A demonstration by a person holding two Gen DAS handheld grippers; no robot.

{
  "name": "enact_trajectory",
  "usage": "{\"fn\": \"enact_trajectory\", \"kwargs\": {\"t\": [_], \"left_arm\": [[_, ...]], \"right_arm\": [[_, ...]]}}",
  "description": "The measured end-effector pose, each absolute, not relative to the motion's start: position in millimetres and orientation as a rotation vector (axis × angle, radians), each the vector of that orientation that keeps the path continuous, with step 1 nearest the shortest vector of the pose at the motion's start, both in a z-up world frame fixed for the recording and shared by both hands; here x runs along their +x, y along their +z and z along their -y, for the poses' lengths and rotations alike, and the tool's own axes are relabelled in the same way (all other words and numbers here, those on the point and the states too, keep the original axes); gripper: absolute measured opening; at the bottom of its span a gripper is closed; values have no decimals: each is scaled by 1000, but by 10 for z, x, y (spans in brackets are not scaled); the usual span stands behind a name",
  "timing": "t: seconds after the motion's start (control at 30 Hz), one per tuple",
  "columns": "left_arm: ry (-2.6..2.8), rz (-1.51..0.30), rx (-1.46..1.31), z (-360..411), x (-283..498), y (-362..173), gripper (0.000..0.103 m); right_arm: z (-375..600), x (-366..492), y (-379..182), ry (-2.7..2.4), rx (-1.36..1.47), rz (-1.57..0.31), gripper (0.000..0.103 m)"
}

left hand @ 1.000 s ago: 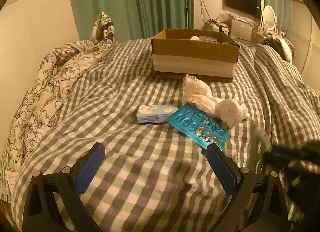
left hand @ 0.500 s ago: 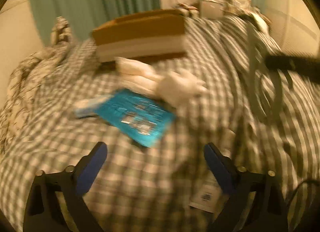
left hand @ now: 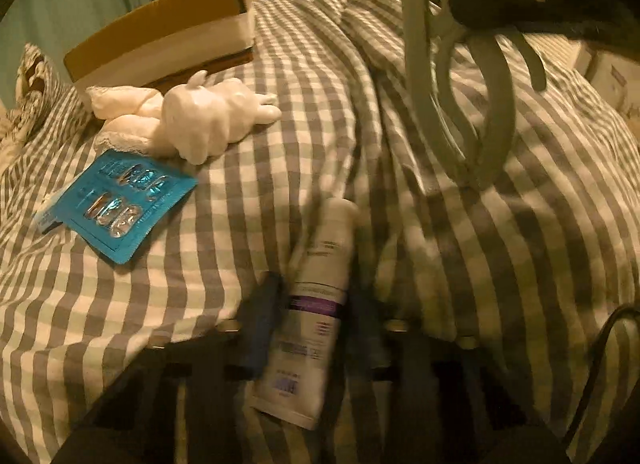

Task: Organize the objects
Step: 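Grasp the white cream tube with the left tool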

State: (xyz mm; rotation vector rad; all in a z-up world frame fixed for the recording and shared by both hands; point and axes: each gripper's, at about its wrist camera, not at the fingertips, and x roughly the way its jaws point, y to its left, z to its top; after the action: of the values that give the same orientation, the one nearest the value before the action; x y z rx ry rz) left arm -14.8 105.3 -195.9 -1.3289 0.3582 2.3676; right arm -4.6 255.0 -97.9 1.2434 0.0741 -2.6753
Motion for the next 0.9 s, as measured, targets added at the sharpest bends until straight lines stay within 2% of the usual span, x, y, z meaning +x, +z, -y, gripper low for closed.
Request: {"fn": "enact_trajectory", "kwargs": {"t": [0.1,0.27,0.67,0.9], "left_arm": [[2387,-365,-1300,-1038,-82,-1897,23],[2443,-335,-1241,-917,-8,-1666,18],[2557,-178,-1106,-539,225,-1015,14],[2651,-113,-1051,-212,109,-687,14]], "right_arm": [[-2536,28,-907,-2686,1223,-82,13],[-2488,168,-777,-2705,1187,-103,13],[-2416,401,-528,-2722,1097,-107,13],[-2305,384,-438,-2712,1062,-136,13]]}}
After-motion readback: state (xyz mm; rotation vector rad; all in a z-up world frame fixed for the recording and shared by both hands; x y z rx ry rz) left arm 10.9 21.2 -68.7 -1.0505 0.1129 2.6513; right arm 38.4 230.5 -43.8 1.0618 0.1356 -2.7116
